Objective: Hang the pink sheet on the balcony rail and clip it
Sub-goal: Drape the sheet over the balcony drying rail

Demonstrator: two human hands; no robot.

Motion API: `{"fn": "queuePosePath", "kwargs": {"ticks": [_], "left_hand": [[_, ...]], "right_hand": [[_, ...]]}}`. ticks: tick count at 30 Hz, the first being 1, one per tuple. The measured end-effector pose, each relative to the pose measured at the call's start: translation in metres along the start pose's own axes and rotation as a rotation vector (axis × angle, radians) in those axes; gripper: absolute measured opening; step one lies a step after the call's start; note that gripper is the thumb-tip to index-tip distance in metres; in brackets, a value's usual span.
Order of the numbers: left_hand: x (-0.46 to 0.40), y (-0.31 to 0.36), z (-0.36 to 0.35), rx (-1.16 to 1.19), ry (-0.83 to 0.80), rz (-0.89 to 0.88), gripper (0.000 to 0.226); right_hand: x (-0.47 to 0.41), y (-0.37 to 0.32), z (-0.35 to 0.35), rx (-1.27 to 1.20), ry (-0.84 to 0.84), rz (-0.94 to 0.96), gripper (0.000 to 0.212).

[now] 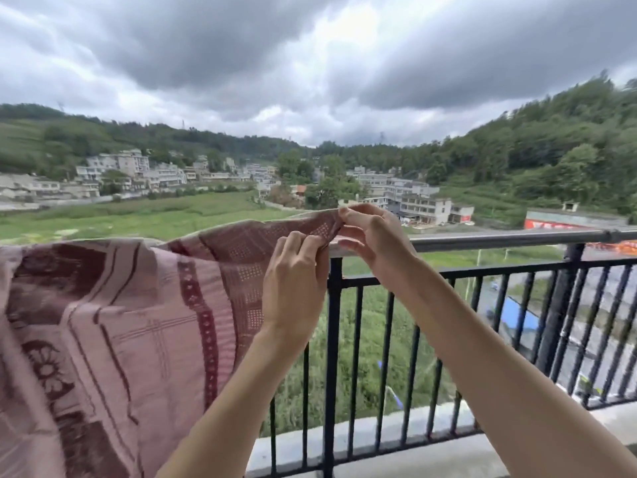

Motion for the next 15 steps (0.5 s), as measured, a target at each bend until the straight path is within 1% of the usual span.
{"fn": "queuePosePath", "kwargs": {"ticks": [4,8,12,15], "left_hand": [[-0.022,0.038,-0.055,0.110,0.028,0.010,0.016],[-0.024,0.081,-0.124,0.246,0.049,0.029,0.018],[-0.035,0.120,-0.197,0.350,0.091,0.056,0.019],[-0.054,0.154,-0.246,0.405,0.111,0.061,0.018]], "right_hand": [[-0.009,-0.008,0.076,-0.057,0.073,-0.024,0.014],[-0.019,-0.004,0.155,-0.079,0.147,-0.024,0.014],[-0.035,-0.011,0.233,-0.061,0.220,-0.010,0.016],[-0.045,-0.025,0.293,-0.037,0.273,0.001,0.011]]}}
Point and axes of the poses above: each hand's wrist, its own x-axis away from the middle knuckle, its own z-axis out of the back of the hand, y = z × x, the point moved 3 cm from there along -x, towards the middle knuckle, and after that the axes turned 13 degrees about -z, right-handed, at the moved point
